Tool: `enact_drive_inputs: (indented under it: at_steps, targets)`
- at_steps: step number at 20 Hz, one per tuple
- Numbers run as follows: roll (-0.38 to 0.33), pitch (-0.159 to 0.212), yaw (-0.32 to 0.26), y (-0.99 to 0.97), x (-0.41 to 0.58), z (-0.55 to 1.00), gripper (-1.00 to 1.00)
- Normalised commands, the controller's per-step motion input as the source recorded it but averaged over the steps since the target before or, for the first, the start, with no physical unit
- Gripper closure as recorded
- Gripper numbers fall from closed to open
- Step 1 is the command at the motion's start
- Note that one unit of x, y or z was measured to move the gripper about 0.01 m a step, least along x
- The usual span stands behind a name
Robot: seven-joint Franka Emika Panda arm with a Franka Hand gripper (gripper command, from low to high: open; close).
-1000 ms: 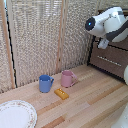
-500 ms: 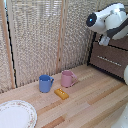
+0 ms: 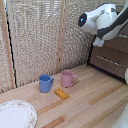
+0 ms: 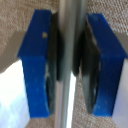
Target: Propose to navigate your clamp on the clench of the first drawer. Use gentle force to register to the cabinet. Send posterior your swing mandate till over it lurks, a cup of pink essence. Fortify your grip after aiming concentric with the pink cup’s periphery. Manoeuvre the pink towards the cabinet's top. Drop your compression till the cup is resting inside.
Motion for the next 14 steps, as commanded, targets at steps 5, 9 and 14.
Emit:
enact_drive_inputs:
  at_steps: [5,9,14]
  targets:
    - [-0.040,-0.005,-0.076,0.89,0.203,-0.09,1.00]
    - [-0.062,0.029,0.006,0.30,0.190,0.00,1.00]
    - [-0.060,0.025,0.022,0.19,0.029,0.03,-1.00]
